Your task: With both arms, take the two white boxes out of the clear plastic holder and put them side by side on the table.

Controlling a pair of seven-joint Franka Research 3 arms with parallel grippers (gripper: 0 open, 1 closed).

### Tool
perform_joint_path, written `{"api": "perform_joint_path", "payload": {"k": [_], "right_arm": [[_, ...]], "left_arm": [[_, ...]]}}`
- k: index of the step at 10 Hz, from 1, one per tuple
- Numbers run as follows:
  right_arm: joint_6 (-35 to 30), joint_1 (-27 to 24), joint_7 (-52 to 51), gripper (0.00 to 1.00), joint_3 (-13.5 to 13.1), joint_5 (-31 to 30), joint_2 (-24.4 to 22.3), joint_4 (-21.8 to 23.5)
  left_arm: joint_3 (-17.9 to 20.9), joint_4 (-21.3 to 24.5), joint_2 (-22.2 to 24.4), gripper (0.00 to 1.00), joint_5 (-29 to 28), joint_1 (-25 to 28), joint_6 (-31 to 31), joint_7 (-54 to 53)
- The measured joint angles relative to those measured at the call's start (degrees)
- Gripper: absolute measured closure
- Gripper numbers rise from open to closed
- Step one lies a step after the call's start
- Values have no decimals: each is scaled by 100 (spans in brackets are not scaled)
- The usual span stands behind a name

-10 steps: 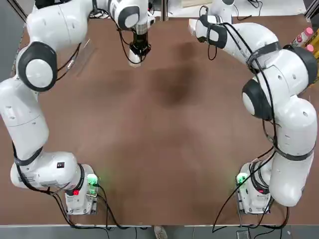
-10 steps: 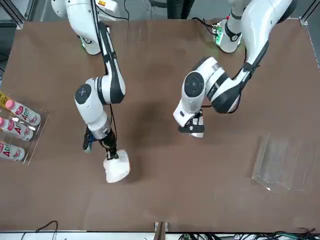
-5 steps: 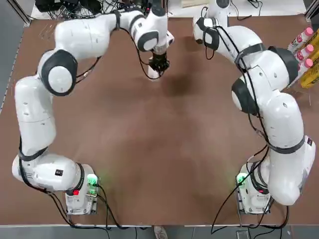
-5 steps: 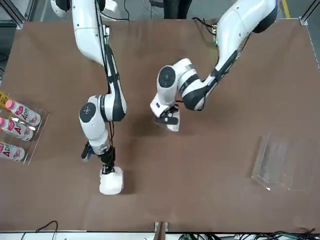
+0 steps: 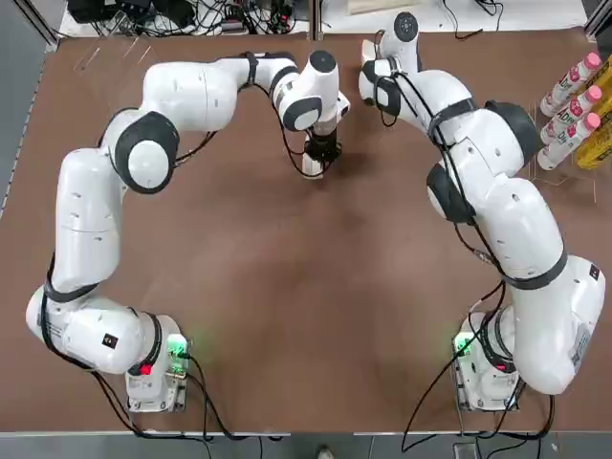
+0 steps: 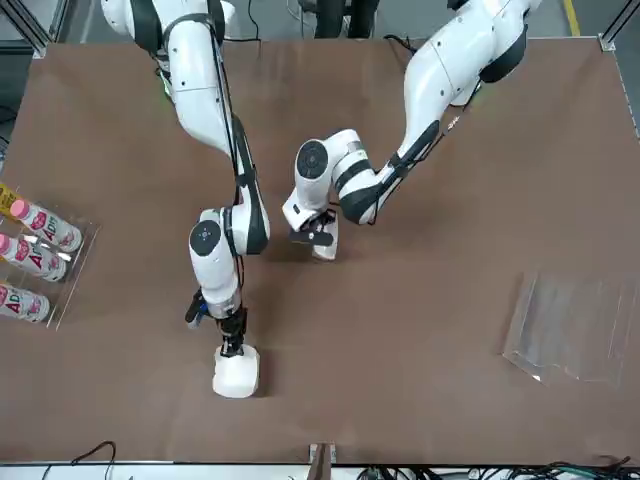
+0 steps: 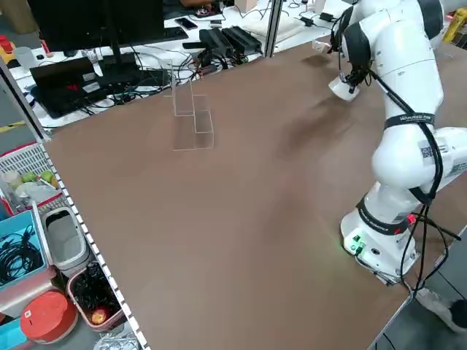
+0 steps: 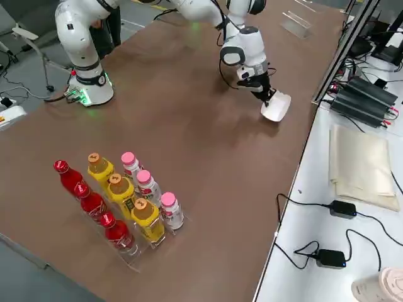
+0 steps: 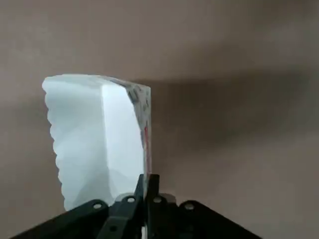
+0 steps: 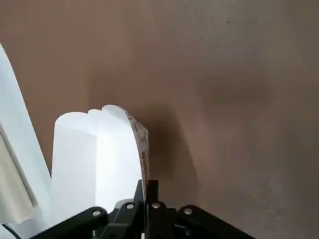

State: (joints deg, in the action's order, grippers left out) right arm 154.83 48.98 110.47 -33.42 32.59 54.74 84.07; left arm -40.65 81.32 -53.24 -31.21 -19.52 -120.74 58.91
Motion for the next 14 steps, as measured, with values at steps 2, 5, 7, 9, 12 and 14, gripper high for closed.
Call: {"api": "perform_joint_path", "payload": {"k": [2, 5, 7, 9, 12, 14], "right_arm": [[2, 26, 69, 98, 25, -31, 133, -123], [-1, 55, 69, 98, 35, -133, 169, -143], [-1, 58, 126, 98, 37, -140, 270, -174], [9, 104, 446, 98, 25, -400, 389, -211], [10, 150, 880, 97, 3, -800, 421, -259], [1, 154, 909, 96, 0, -807, 422, -288]], "left_arm": [[34, -12, -67, 88, 0, 6, -74, -17], [43, -125, -59, 46, 0, 38, -79, -5], [26, -229, 70, 17, 14, 183, -83, 3], [-91, -251, 370, 13, 156, 567, -31, 3], [-385, -264, 744, 4, 188, 1388, 508, -16], [-771, -277, 1067, 0, 190, 2160, 934, -30]]}}
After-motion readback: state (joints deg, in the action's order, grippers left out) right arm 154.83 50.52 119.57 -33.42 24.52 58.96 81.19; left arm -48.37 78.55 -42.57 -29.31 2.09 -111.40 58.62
